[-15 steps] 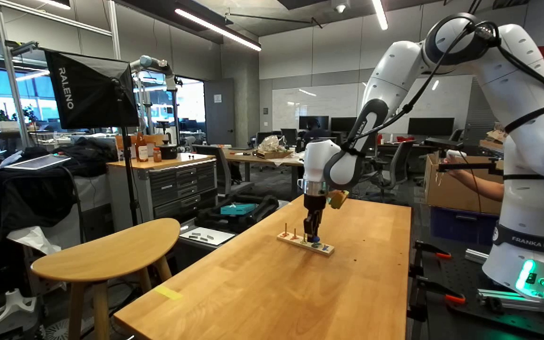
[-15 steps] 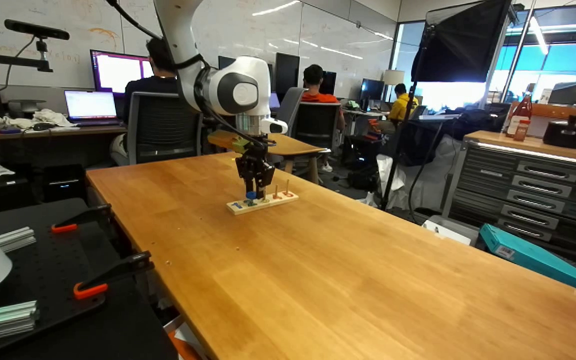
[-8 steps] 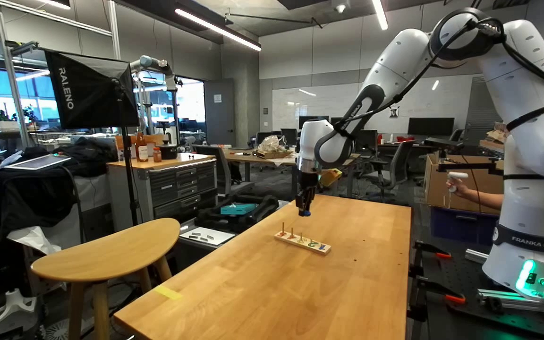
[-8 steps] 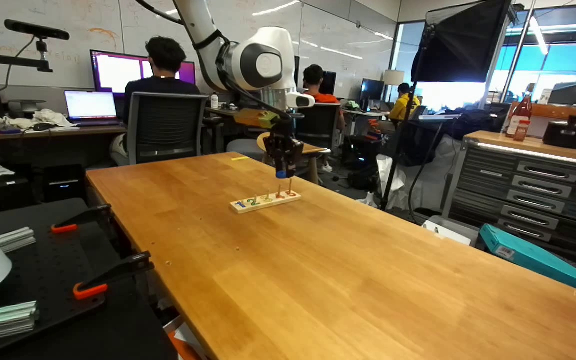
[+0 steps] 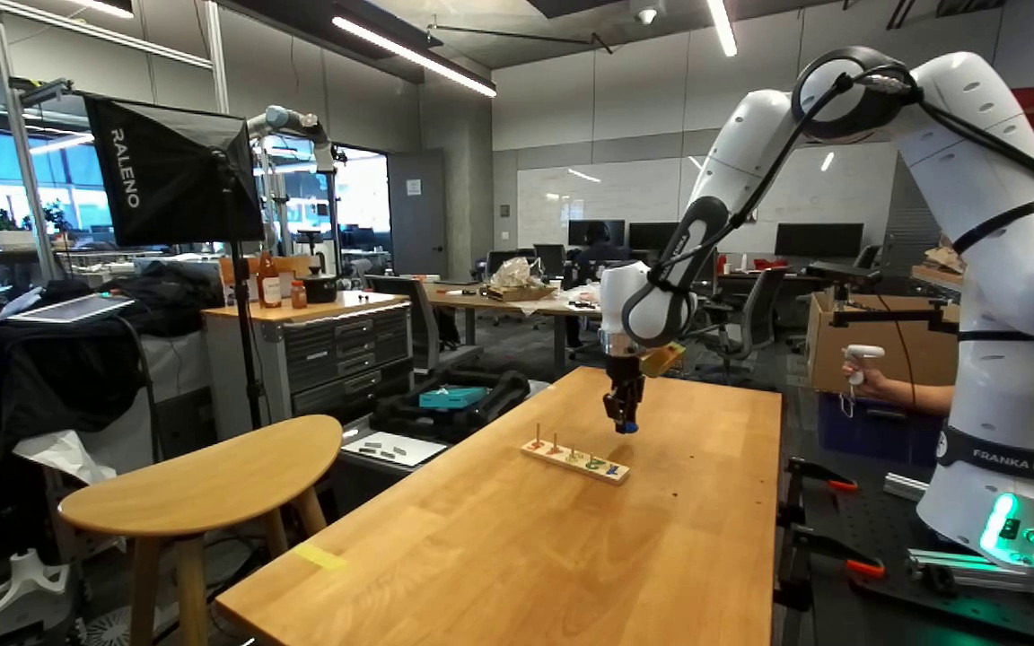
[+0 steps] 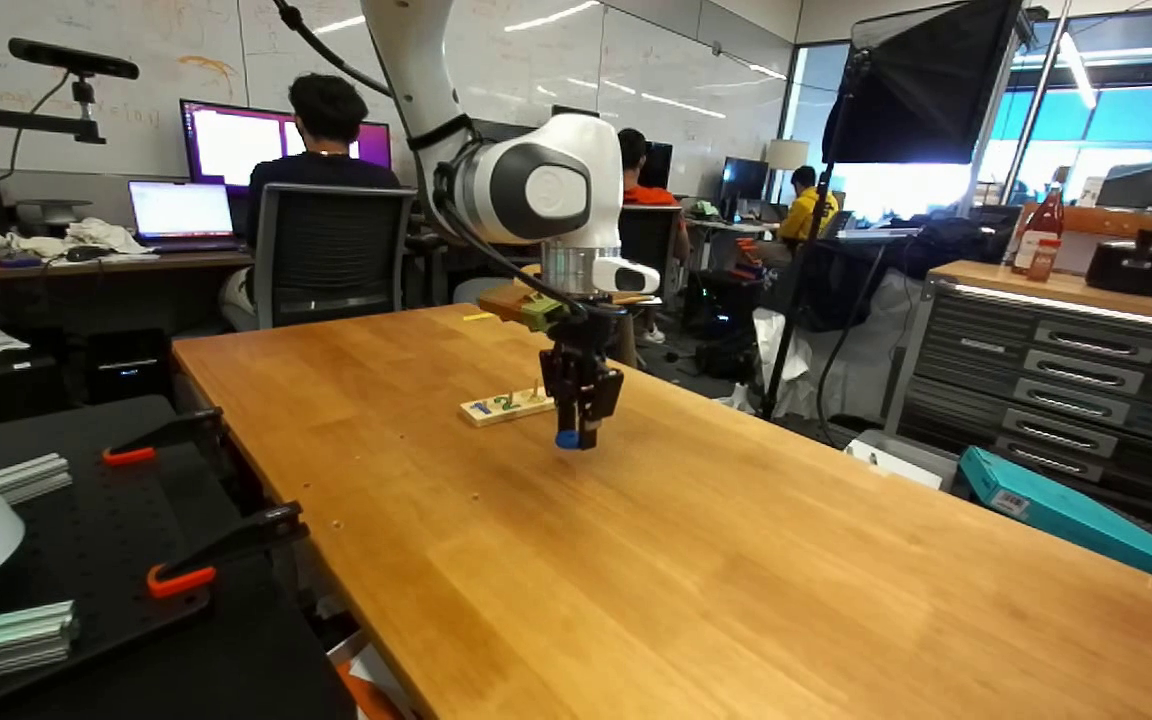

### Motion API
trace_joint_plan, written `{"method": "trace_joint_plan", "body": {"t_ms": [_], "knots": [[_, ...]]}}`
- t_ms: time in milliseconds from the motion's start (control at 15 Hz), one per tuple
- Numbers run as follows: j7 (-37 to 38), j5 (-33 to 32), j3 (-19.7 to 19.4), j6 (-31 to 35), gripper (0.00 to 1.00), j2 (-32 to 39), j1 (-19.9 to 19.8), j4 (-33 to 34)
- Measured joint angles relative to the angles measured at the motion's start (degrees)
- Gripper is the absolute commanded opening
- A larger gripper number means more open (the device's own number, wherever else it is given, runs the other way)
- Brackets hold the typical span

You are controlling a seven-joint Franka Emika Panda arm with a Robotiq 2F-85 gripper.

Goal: Remove the blue ring from the wooden stand

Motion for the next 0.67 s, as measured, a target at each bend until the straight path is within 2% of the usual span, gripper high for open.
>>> {"method": "trace_joint_plan", "body": {"t_ms": [267, 467, 667], "knots": [[0.01, 0.01, 0.89, 0.08, 0.99, 1.35, 0.10, -1.84], [-0.06, 0.01, 2.90, -1.42, 1.00, -1.40, 1.47, -2.37], [-0.09, 0.01, 4.80, -9.16, 1.00, -7.95, 3.79, -2.78]]}}
